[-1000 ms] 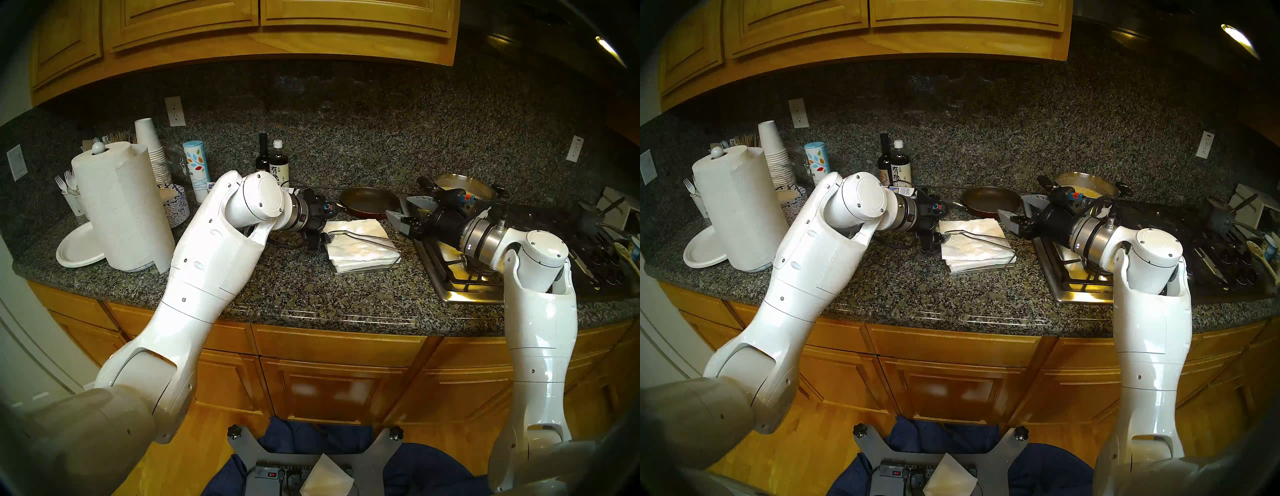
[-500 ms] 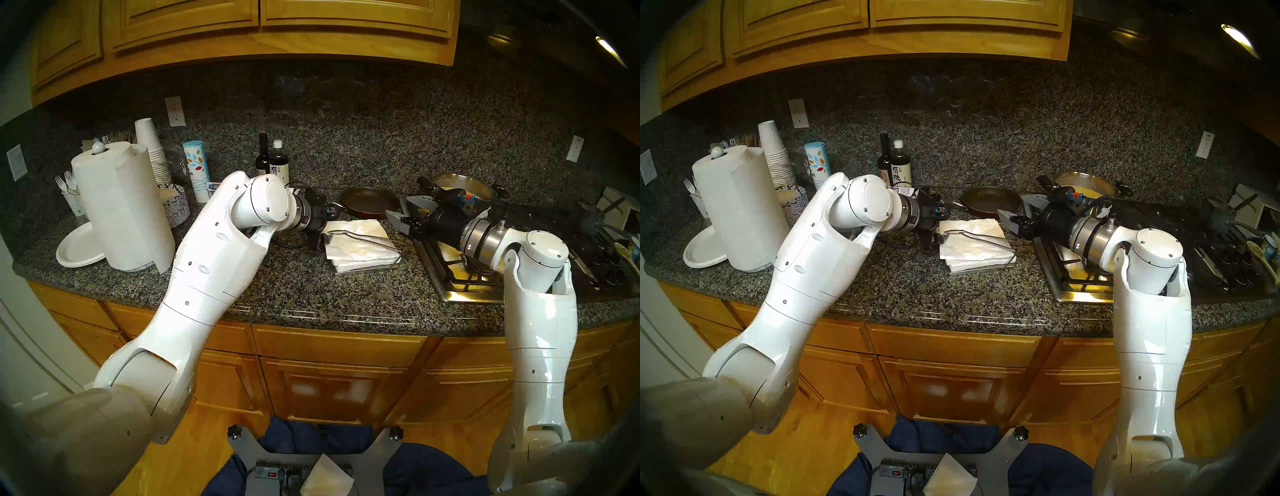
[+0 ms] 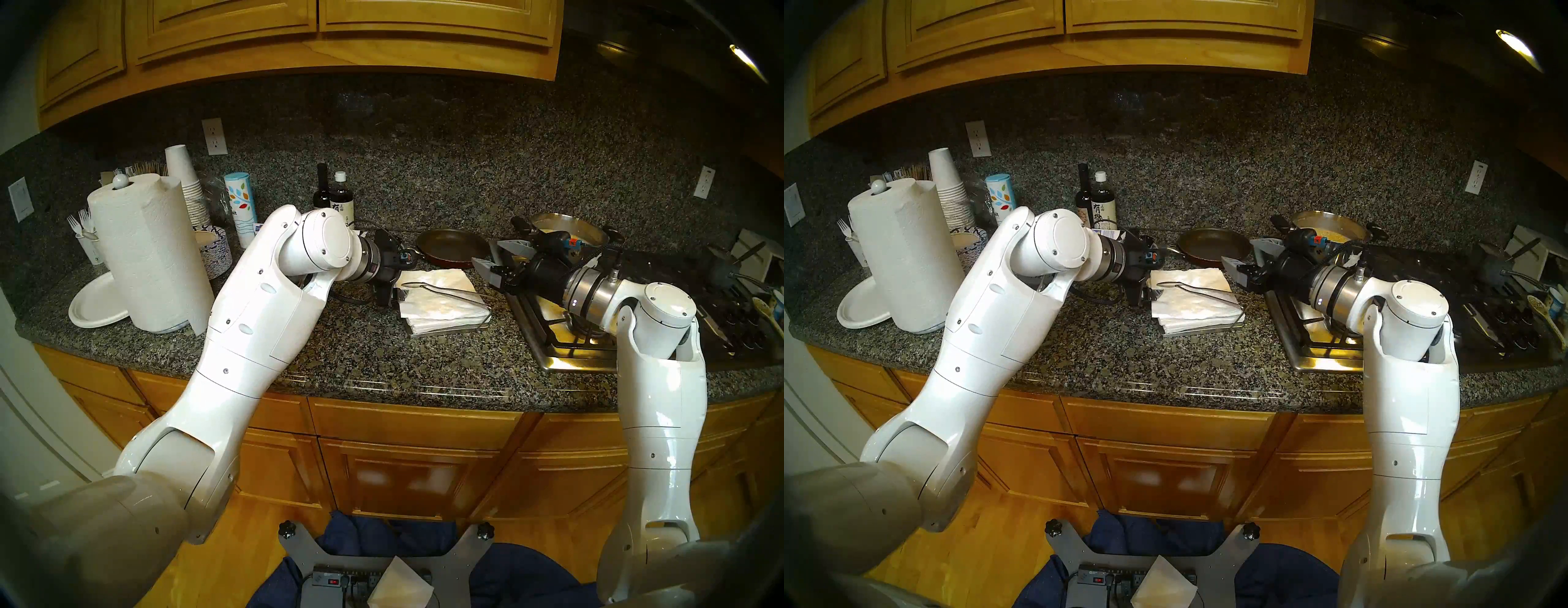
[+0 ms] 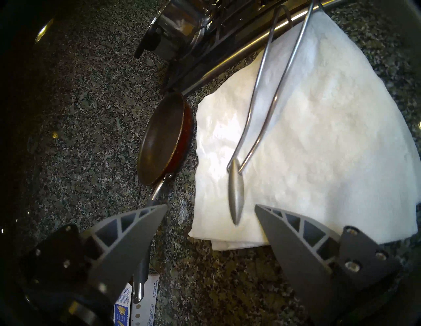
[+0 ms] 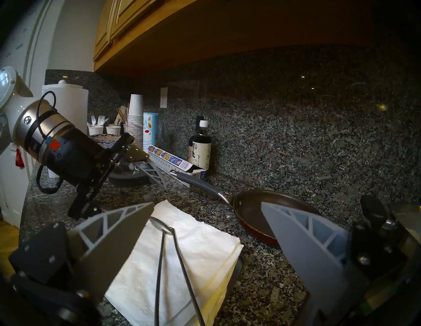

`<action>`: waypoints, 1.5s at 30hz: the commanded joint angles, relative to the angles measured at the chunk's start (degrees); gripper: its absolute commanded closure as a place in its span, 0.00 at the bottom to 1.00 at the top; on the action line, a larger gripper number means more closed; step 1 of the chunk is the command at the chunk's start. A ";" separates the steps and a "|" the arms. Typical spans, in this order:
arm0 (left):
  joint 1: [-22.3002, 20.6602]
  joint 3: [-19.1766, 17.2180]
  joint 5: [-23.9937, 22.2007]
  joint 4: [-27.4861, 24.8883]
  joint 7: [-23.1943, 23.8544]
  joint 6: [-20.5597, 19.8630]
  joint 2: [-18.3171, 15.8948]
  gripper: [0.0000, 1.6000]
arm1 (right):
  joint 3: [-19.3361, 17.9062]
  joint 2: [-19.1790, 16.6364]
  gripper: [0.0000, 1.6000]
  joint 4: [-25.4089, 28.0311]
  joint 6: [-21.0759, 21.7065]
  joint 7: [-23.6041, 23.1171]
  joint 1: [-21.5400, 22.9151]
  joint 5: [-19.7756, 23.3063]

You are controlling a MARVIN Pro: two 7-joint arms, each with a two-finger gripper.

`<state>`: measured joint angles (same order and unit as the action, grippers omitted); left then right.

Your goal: Take napkin out of napkin holder

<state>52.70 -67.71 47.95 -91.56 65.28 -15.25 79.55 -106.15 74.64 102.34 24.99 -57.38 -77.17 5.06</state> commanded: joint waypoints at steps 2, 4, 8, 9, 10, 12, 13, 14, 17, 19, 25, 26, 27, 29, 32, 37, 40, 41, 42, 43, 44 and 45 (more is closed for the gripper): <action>-2.35 -0.48 0.99 -0.71 -2.12 -0.35 0.94 0.10 | -0.34 0.17 0.00 1.74 0.05 0.07 1.20 0.51; -2.49 -0.28 1.18 -0.53 -2.23 -0.26 0.91 0.11 | -0.40 0.18 0.00 1.79 0.04 0.07 1.14 0.52; -2.77 0.31 1.74 0.10 -2.14 0.10 1.01 0.10 | -0.54 0.20 0.00 1.85 0.01 0.03 1.04 0.56; -2.75 0.31 1.74 0.24 -2.13 0.06 1.12 0.10 | -0.57 0.21 0.00 1.86 -0.01 0.03 1.01 0.58; -2.75 0.39 1.82 0.42 -2.07 0.11 1.14 0.10 | -0.60 0.21 0.00 1.87 -0.02 0.03 0.99 0.58; -2.69 0.40 2.00 0.58 -2.18 0.16 1.25 0.10 | -0.65 0.21 0.00 1.90 -0.02 0.04 0.95 0.58; -2.69 0.41 2.12 0.67 -2.23 0.19 1.30 0.10 | -0.70 0.22 0.00 1.90 -0.02 0.04 0.92 0.59; -2.68 0.38 2.25 0.79 -2.40 0.20 1.40 0.11 | -0.73 0.21 0.00 1.90 -0.01 0.03 0.90 0.59; -2.84 0.33 2.56 1.14 -2.71 0.34 1.61 0.11 | -0.79 0.20 0.00 1.89 -0.03 -0.01 0.86 0.61; -3.02 0.27 2.74 1.31 -2.81 0.45 1.81 0.10 | -0.82 0.21 0.00 1.89 -0.05 -0.03 0.85 0.63; -3.24 0.27 3.32 1.47 -3.07 0.63 2.16 0.10 | -0.80 0.21 0.00 1.79 -0.10 -0.13 0.91 0.70; -3.23 0.24 3.42 1.52 -3.13 0.65 2.25 0.10 | -0.78 0.20 0.00 1.79 -0.09 -0.15 0.93 0.70; -3.22 0.21 3.48 1.55 -3.21 0.66 2.33 0.10 | -0.77 0.21 0.00 1.79 -0.07 -0.13 0.94 0.69; -3.17 0.14 3.59 1.60 -3.46 0.67 2.48 0.10 | -0.76 0.22 0.00 1.80 -0.06 -0.13 0.96 0.69; -3.35 0.10 3.95 2.03 -3.93 0.86 2.88 0.10 | -0.72 0.25 0.00 1.82 0.02 -0.08 1.02 0.68; -3.41 0.02 4.13 2.33 -4.30 1.05 3.29 0.10 | -0.70 0.25 0.00 1.81 0.09 -0.04 1.06 0.64; -3.41 -0.04 4.22 2.41 -4.49 1.14 3.59 0.10 | -0.70 0.24 0.00 1.75 0.06 0.00 1.10 0.62; -3.39 -0.12 4.29 2.45 -4.72 1.20 3.81 0.09 | -0.71 0.26 0.00 1.69 0.06 0.01 1.11 0.62; -3.36 -0.34 3.99 2.42 -4.75 1.35 3.99 0.09 | -0.72 0.27 0.00 1.66 0.06 0.00 1.11 0.64; -3.36 -0.34 3.99 2.42 -4.75 1.35 3.99 0.09 | -0.72 0.27 0.00 1.66 0.06 0.00 1.11 0.64; -3.40 -0.38 3.98 2.35 -4.63 1.40 4.04 0.09 | -0.72 0.28 0.00 1.64 0.05 0.01 1.11 0.64; -3.39 -0.41 3.98 2.12 -4.47 1.47 4.08 0.10 | -0.72 0.29 0.00 1.62 0.07 0.03 1.10 0.64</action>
<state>51.83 -67.33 52.57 -87.96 61.64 -13.91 82.21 -106.70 74.91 102.56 25.00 -57.39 -77.59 5.27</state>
